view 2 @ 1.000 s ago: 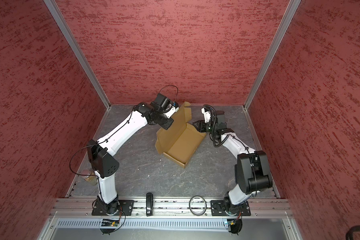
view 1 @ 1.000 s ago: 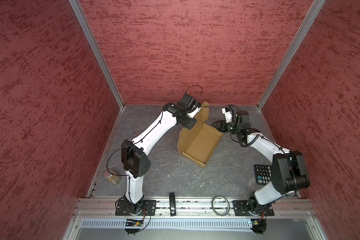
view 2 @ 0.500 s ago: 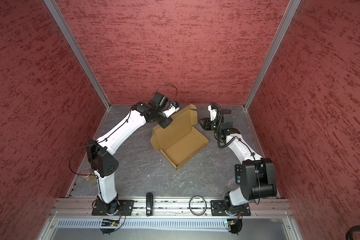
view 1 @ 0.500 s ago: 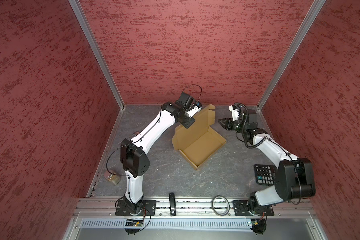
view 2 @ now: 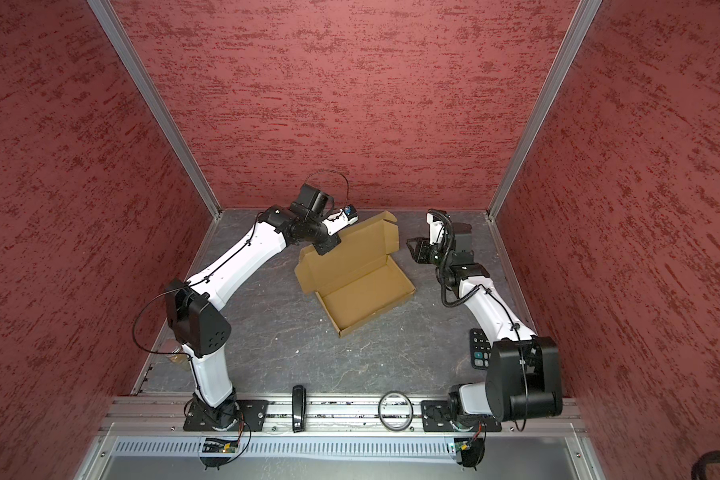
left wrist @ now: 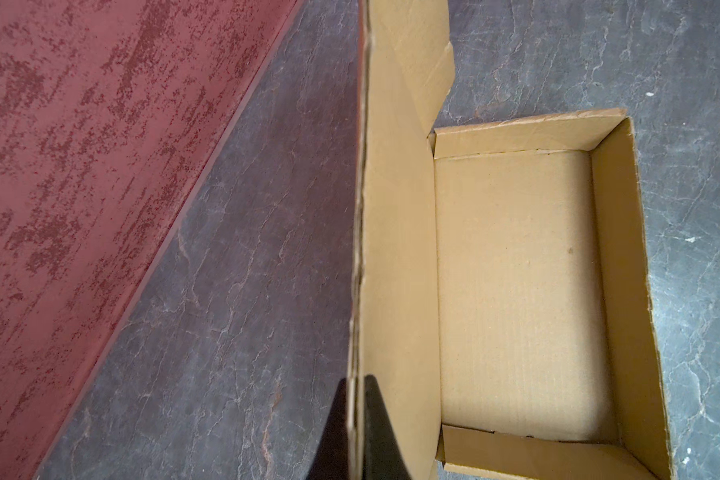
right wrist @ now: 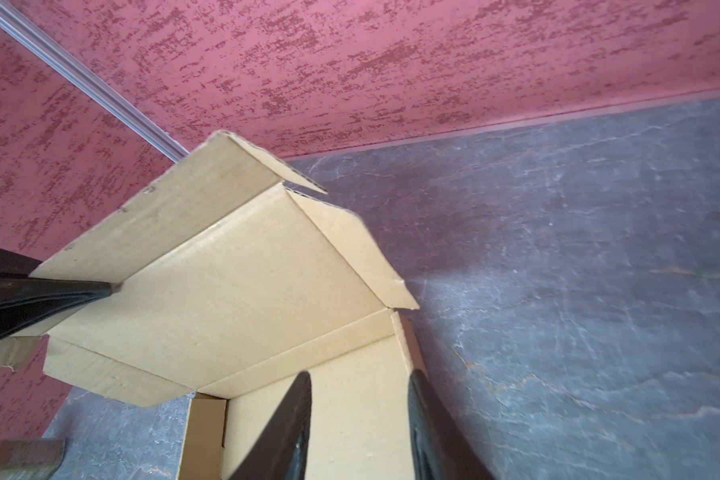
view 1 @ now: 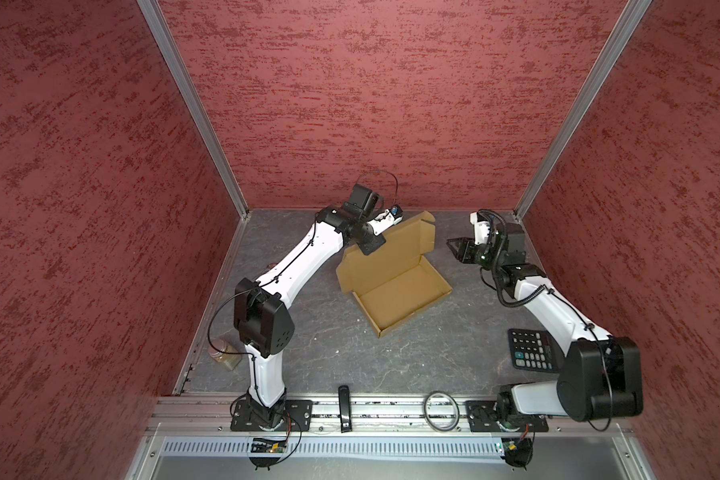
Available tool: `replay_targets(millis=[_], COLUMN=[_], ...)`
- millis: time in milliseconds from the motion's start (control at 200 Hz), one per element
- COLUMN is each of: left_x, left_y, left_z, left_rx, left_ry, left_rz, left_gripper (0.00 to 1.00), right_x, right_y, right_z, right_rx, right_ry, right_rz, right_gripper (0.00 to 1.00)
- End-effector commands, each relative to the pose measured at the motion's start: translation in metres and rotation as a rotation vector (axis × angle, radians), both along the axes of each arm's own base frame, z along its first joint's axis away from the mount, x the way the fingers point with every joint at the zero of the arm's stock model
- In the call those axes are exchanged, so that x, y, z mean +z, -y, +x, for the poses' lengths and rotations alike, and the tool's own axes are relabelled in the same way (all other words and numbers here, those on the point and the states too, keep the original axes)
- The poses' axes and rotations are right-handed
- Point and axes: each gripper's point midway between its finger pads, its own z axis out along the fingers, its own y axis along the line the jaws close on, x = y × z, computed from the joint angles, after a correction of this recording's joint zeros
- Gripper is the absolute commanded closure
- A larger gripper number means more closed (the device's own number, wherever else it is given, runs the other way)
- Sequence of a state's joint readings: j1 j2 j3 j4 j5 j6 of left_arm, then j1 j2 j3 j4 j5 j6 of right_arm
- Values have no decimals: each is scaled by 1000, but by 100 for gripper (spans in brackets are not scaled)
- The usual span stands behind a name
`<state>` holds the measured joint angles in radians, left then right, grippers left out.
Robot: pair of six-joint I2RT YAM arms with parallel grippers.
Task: Fold the paper box
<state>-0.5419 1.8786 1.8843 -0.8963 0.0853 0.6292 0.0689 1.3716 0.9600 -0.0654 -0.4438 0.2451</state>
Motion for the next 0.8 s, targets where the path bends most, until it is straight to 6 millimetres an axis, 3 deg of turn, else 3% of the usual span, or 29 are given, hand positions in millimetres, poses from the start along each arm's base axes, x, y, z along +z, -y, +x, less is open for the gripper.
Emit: replay_targets(millis=[0,215,496,796], left_x=[27,32,19,20], left_y=[6,6,19,35], left_z=[5,5,3,-22], left_rx=[-96,-171,-296,-485], left_ry=[104,128,137,111], left_rz=[-59,-80,-61,-78], left_gripper=[100,100,100,100], right_x=[-2,-3,-2,-1], right_y=[13,18,25,28], right_z=[-4,-7,-6,-3], right_rx=[-60,-88,-129,-144], right_ry=[14,16,26,24], right_rz=[-30,-26,-26,-30], right_gripper=[60,59,58,58])
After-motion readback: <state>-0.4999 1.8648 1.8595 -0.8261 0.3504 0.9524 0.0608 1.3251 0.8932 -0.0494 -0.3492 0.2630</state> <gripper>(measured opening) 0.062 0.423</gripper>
